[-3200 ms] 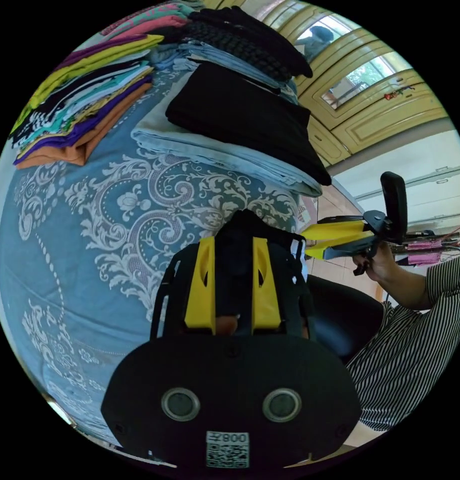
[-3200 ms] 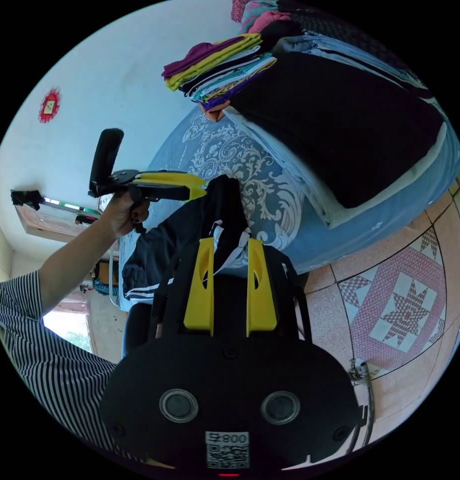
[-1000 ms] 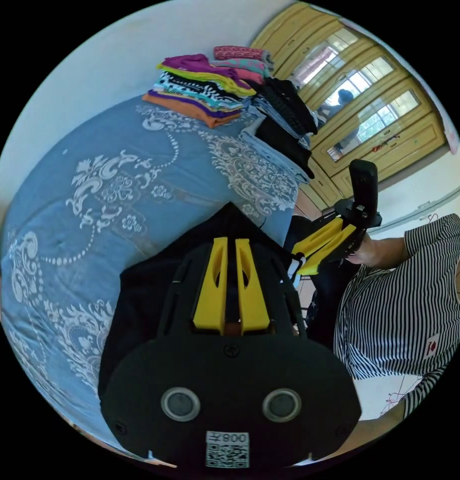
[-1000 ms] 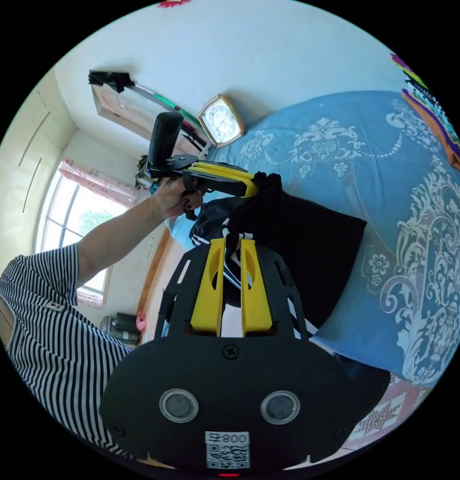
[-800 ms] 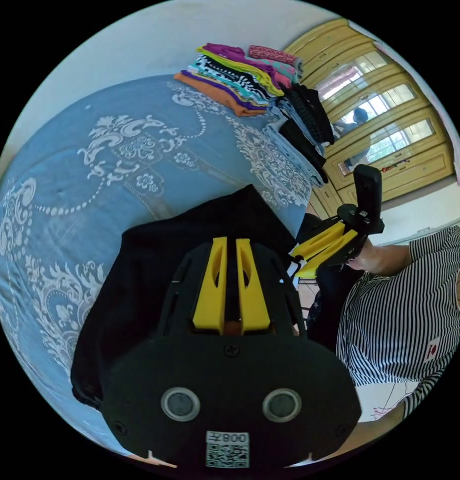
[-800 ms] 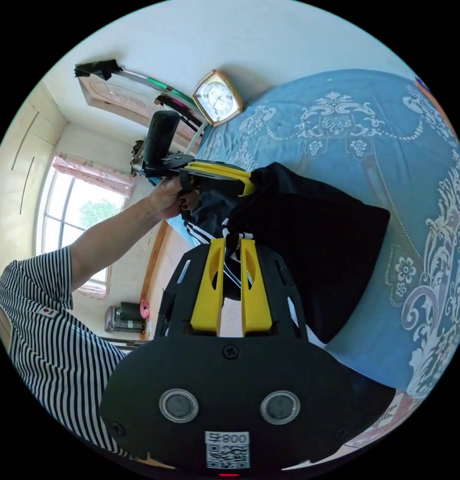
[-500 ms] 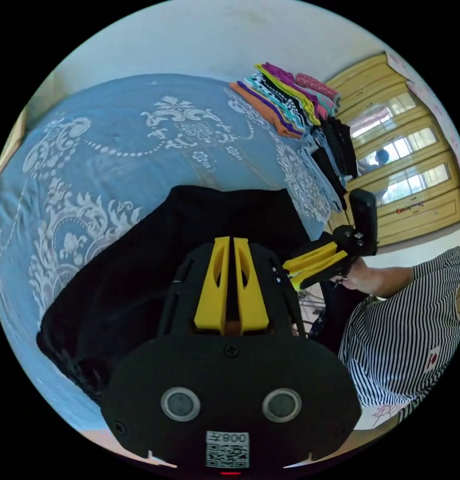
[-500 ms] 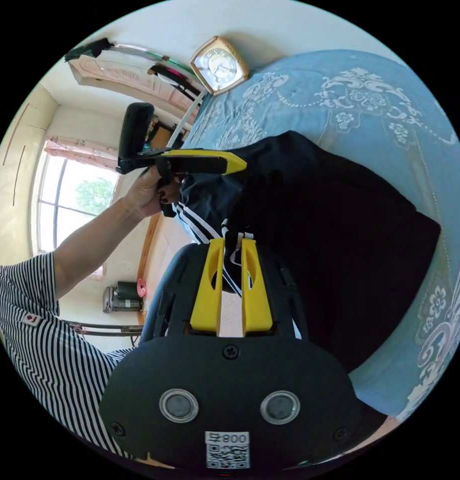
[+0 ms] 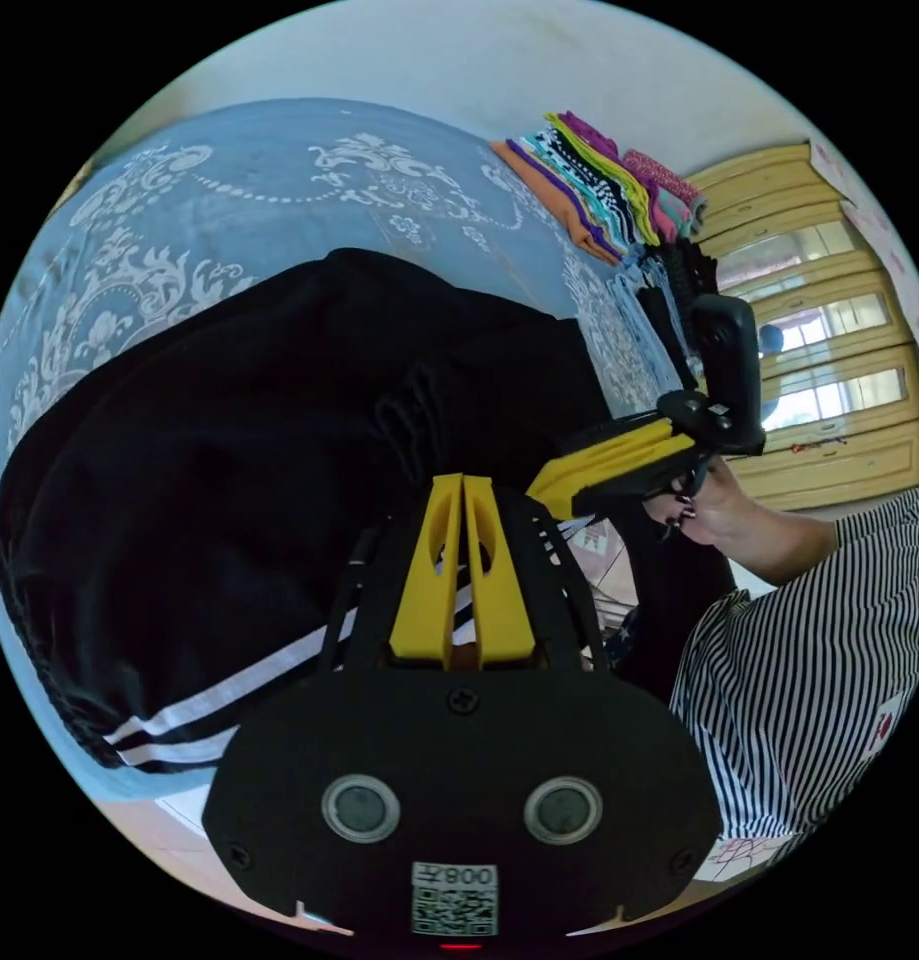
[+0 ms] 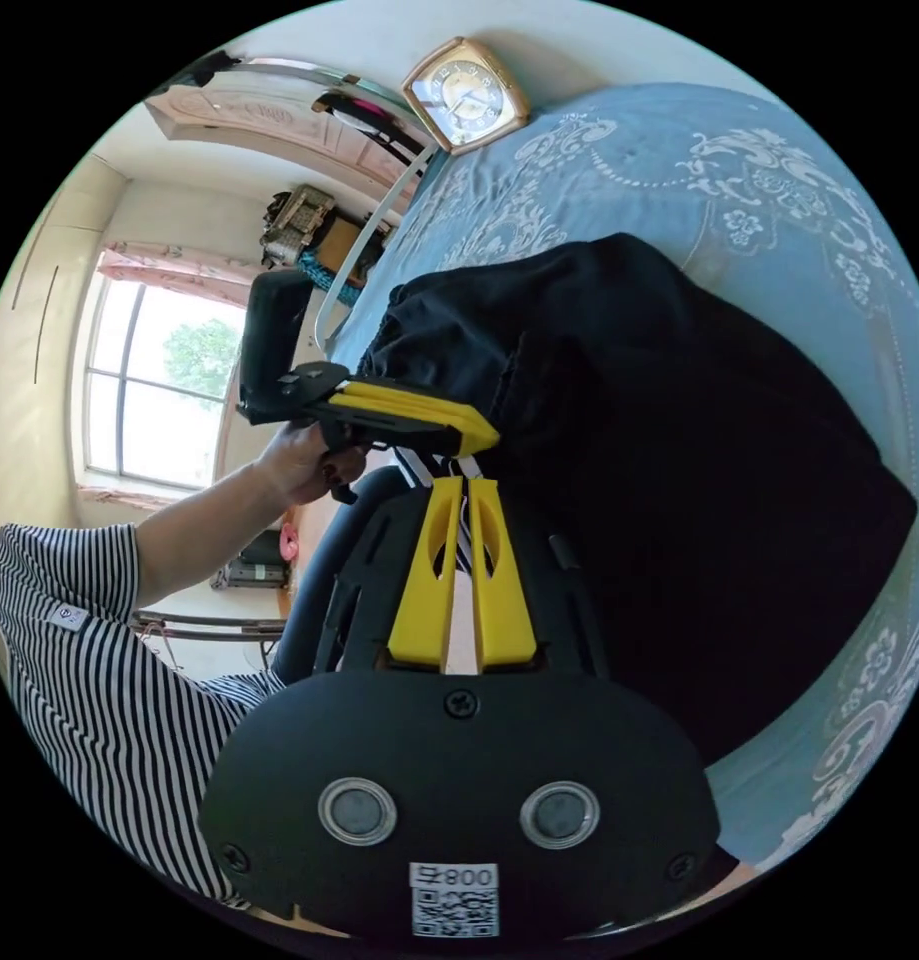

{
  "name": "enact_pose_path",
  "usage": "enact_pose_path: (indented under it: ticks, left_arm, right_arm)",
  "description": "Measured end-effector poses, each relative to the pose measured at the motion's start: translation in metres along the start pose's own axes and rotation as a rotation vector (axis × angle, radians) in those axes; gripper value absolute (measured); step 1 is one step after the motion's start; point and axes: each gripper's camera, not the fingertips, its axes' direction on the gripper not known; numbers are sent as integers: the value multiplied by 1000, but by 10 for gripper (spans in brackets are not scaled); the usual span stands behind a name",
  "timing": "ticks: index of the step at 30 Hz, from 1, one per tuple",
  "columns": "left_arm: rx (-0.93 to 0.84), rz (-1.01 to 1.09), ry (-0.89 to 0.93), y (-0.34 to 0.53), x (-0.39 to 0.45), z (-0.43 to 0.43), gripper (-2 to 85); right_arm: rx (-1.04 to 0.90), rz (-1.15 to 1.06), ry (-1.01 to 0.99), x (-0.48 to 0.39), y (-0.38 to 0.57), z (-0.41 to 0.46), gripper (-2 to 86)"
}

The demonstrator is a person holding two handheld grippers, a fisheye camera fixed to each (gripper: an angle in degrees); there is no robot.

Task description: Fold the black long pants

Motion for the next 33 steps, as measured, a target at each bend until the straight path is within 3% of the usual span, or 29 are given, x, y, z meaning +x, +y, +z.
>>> enact_pose_path:
  ticks: [7,11,14,22,27,33]
  left_arm:
    - [24,53,-59,37,29,-29,1]
    - [18,63,-140,47,43,-34,1]
    - [20,68,-177,48,58,-43,1]
    - [45,102,-264,55,118,-85,1]
    - [13,93,-301,47,147,-96,1]
    - [83,71,-373,42,195,-144,1]
  right_arm:
    - [57,-3,105,-8,-57,-17,1]
    - [-54,-22,236,-13,-92,6,1]
    - [-74,-37,221,-14,-103,11,1]
    - [8,-61,215,-30,-96,-13,0]
    - [-113,-61,287,-21,-102,13,1]
    - [-63,-75,279,-19,-80,-11,1]
